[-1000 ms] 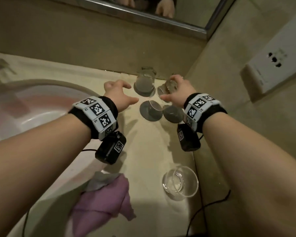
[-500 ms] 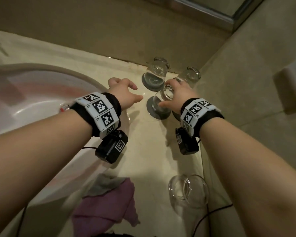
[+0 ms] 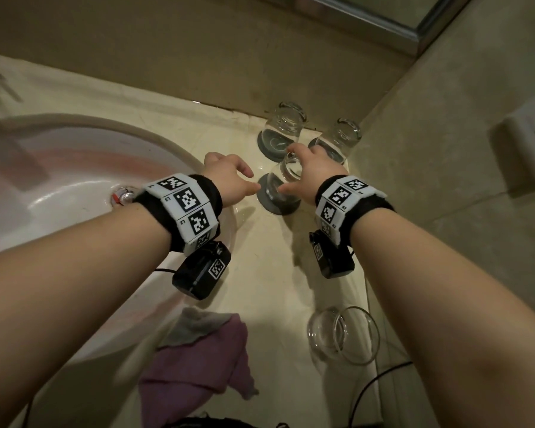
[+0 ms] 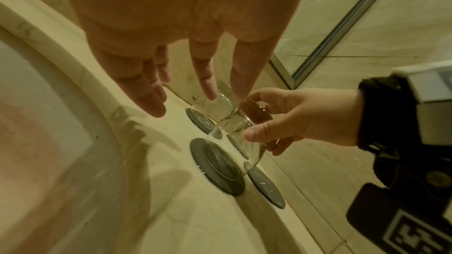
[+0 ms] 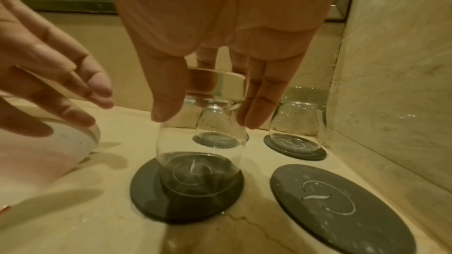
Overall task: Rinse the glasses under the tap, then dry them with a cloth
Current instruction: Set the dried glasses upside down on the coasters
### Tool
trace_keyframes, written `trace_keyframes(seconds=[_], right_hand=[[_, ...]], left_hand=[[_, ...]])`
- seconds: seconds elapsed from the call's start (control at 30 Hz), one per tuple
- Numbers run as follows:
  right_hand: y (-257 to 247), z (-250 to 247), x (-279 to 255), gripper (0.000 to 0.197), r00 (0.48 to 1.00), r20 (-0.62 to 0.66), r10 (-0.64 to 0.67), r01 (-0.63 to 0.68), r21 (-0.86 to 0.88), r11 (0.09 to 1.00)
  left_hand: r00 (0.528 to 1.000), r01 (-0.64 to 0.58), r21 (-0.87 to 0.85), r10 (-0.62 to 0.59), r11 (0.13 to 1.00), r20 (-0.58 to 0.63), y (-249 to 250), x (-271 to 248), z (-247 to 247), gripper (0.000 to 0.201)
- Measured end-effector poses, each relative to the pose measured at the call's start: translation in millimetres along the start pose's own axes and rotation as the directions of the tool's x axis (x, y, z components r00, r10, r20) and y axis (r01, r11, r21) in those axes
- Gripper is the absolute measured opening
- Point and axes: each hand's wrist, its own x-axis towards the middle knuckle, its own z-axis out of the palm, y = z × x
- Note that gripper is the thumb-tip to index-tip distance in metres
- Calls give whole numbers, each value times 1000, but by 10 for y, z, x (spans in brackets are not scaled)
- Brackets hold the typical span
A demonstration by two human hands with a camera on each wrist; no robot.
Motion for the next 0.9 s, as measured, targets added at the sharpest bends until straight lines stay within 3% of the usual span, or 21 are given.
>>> trace_keyframes(seconds=[0.13,0.23,0.37,0.57,0.67,0.73,0.8,0.9], right_hand=[[4,5,-50,80,1000,15,-13,13,-10,1000],[55,-12,-142,91,1000,-4,-20,20,33,999],[212,-132,-354,85,996,-91,-11,24,135,991],[508,-246,-774,69,990,-131,49,-31,140,990],[627,-245,-974,66,990,-121,69,-55,110,992],[682,-269,-1090,63,991,-120,66,-58,70,996],[716,-293,-1181,63,990,-121,66,-60,52,997],[751,-299,-1249,64,991,-115,63,-56,64,996]], left_hand=[[997,-71,62,69,996,34,51,-100,-17,22],[966,-208,123,184,970,181,98,-254,-15,10],[865,-408,219,298,886,404,169,-493,105,11],[694,-583,190,364,790,621,344,-846,518,34],[616,-670,246,340,700,711,358,-1023,748,35],[602,-699,326,278,637,749,341,-1120,888,33],[618,-709,401,239,580,749,323,-1186,986,32],[646,-727,466,274,504,712,313,-1218,1074,28]])
